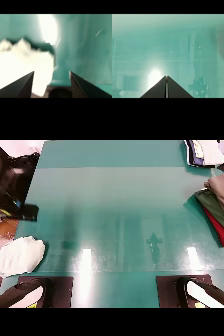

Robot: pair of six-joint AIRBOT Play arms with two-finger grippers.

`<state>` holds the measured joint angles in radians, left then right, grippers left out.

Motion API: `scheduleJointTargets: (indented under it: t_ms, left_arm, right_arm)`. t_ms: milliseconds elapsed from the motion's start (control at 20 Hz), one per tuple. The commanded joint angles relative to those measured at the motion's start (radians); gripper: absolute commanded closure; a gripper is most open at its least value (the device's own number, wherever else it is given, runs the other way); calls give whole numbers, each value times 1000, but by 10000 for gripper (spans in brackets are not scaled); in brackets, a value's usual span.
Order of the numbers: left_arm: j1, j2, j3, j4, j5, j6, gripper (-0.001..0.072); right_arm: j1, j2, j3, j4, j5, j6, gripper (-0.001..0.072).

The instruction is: Fold the shirts.

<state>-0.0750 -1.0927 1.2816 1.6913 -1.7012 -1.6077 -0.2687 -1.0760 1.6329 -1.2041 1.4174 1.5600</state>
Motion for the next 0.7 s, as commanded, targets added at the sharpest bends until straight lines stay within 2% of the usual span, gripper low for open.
scheduleJointTargets:
  t_ms: [0, 50, 100, 450, 500, 550, 600, 650]
  left_arm:
    - [1, 1, -244, 89, 31, -37, 162]
    - [1, 1, -303, 101, 49, -48, 58]
    - [1, 1, -363, 116, 73, -68, 22]
    - [1, 1, -600, 137, 255, -122, 24]
    - [1, 1, -610, 137, 263, -122, 50]
    - [1, 1, -611, 137, 267, -121, 234]
    - [1, 1, -610, 137, 275, -119, 512]
    - [0, 1, -608, 131, 285, -109, 671]
  right_arm:
    - [1, 0, 0, 0, 1, -10, 696]
    - [1, 0, 0, 0, 1, -10, 696]
    - [1, 0, 0, 0, 1, -10, 696]
    - [1, 0, 0, 0, 9, -10, 696]
    - [1, 0, 0, 0, 9, -10, 696]
    - [1, 0, 0, 0, 8, -10, 696]
    - [1, 0, 0, 1, 8, -10, 696]
    - [1, 0, 0, 0, 9, -10, 696]
